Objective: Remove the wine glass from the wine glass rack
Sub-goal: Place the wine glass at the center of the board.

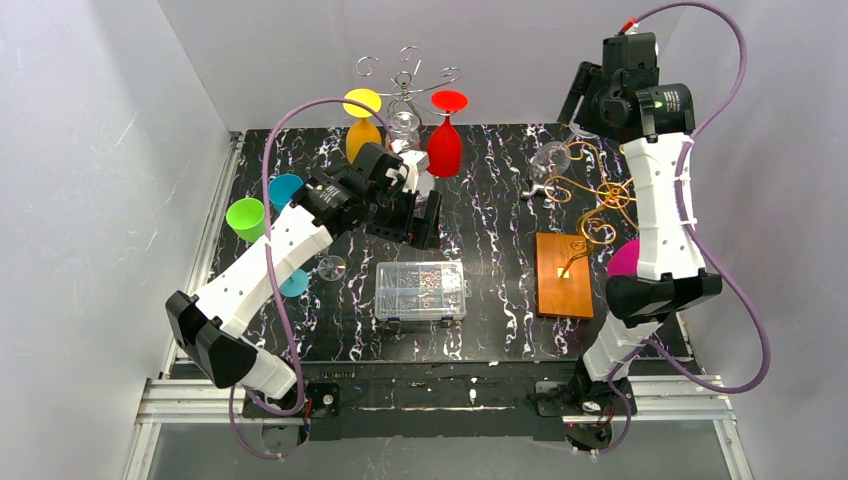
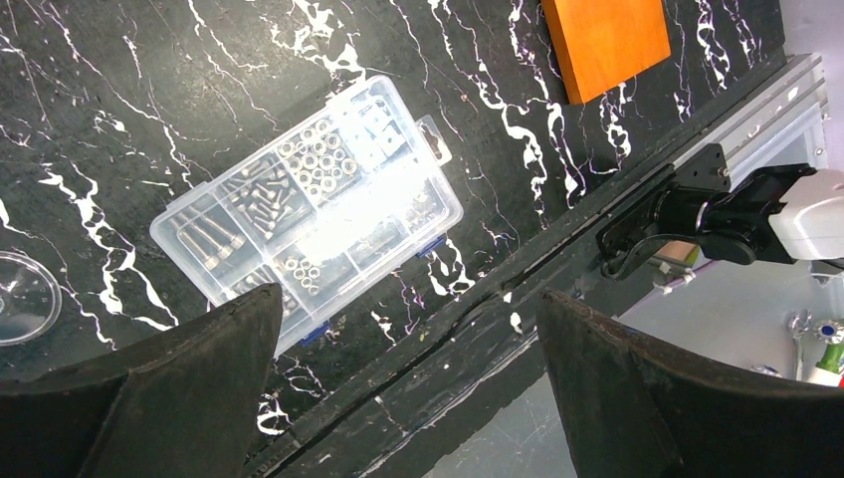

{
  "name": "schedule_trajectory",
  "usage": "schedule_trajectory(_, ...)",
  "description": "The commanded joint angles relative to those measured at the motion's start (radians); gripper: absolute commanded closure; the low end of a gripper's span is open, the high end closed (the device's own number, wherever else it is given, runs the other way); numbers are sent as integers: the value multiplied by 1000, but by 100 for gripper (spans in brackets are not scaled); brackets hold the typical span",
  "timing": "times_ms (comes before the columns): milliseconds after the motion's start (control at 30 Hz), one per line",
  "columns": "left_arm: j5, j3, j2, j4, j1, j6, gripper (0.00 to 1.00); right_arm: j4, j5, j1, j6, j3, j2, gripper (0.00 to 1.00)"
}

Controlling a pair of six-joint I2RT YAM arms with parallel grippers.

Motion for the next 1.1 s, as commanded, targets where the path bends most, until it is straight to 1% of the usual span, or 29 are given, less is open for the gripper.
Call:
schedule_trajectory(0,-7,8,-24,-11,-3,-30,2,70,28,37,29,58,-39,53)
schedule_trajectory(100,-5,-12,-33,17,-1,-78,2,72,26,61,33,59,-38,53)
schedule_trajectory(400,66,-34,-44,161,0,-243,2,59,-14,122,58,73,-40,53)
schedule_trajectory(567,103,-92,-52,311,8,-362,2,48,-55,146,81,60,-60,53)
schedule_trajectory(633,126,-148,-60,437,8,-448,2,49,-88,153,98,45,-77,53)
schedule_trajectory(667,130,-201,-66,535,8,-517,2,39,-141,158,116,46,-91,54)
schedule_trajectory(700,108,-277,-87,645,8,-572,2,32,-180,158,133,46,-101,54)
schedule_trajectory(800,75,-392,-117,837,8,-661,2,30,-273,158,163,36,-127,54)
schedule_trajectory(833,62,-411,-123,900,8,-671,2,30,-301,158,169,34,-133,54)
schedule_trajectory(900,32,-442,-140,958,8,-666,2,29,-355,158,183,34,-144,54)
schedule_trajectory(1000,33,-500,-154,1152,10,-661,3,33,-403,158,203,29,-156,54)
schedule_trajectory(1067,39,-511,-154,1194,17,-659,4,38,-419,158,210,28,-157,54)
